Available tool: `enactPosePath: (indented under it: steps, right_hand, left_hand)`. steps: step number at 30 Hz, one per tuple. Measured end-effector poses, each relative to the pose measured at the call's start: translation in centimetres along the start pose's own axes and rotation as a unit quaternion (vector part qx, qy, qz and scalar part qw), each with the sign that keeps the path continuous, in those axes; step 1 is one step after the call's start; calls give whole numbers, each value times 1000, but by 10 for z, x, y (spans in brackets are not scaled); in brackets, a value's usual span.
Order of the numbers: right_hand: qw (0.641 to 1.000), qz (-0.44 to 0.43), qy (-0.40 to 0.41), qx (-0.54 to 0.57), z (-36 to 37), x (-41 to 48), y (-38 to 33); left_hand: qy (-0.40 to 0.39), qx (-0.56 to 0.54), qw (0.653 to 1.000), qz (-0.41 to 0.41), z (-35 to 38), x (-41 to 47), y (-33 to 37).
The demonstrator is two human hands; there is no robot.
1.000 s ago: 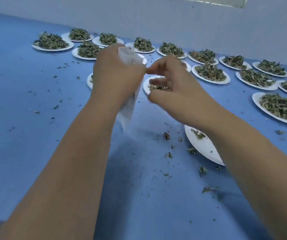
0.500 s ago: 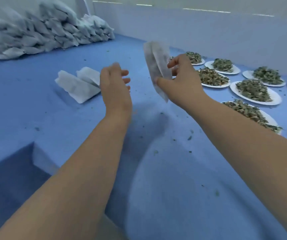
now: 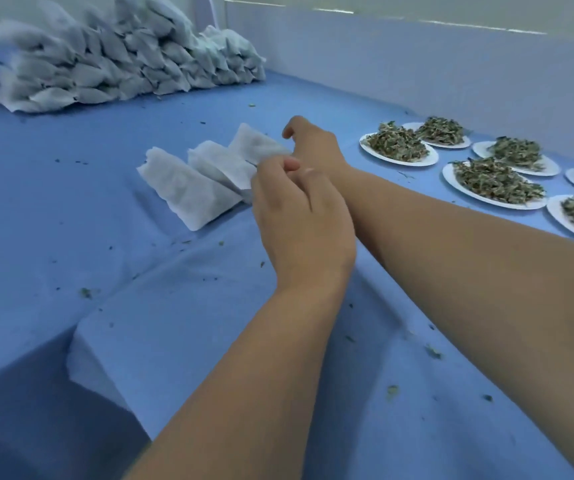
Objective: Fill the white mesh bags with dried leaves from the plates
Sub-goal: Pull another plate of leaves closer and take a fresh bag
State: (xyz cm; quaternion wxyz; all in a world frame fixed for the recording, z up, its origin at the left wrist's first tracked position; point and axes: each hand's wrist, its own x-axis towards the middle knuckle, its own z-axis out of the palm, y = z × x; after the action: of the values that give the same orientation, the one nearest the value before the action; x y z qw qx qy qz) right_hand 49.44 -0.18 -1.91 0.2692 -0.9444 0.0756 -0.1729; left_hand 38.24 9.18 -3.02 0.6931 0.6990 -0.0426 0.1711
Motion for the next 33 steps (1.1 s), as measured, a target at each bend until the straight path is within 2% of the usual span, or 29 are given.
enactPosePath:
  steps: [3, 7, 11, 13, 15, 17, 20, 23, 25, 27, 33]
  right_hand:
    - [999, -17, 32, 13, -43, -33, 3]
    - [998, 12, 55, 20, -110, -112, 28]
    - [994, 77, 77, -27, -179, -201, 73]
    - [988, 129, 62, -61, -209, -241, 97]
    - [980, 182, 36, -71, -236, -277, 118]
    - [973, 212, 20, -92, -259, -309, 135]
    - [959, 245, 46, -132, -289, -349, 158]
    - [933, 312, 61, -167, -313, -384, 186]
    - [915, 375, 37, -145, -321, -402, 204]
    - [903, 418, 31, -97, -323, -415, 216]
    - [904, 415, 98, -33, -328, -429, 233]
  left_hand:
    - [-46, 19, 998, 40, 3, -8, 3]
    - [-145, 22, 988, 51, 14, -40, 11]
    - [-293, 74, 949, 84, 43, -91, 30]
    - [-345, 108, 931, 43, 58, -111, 41]
    - [-362, 147, 920, 8, 71, -128, 50]
    - [-368, 177, 911, 52, 78, -149, 56]
    - [-388, 139, 901, 137, 89, -197, 68]
    - [-452, 134, 877, 90, 108, -246, 81]
    - [-482, 176, 856, 65, 121, -266, 84]
    - [-484, 196, 851, 50, 131, -277, 86]
    - [-497, 189, 847, 10, 156, -290, 95]
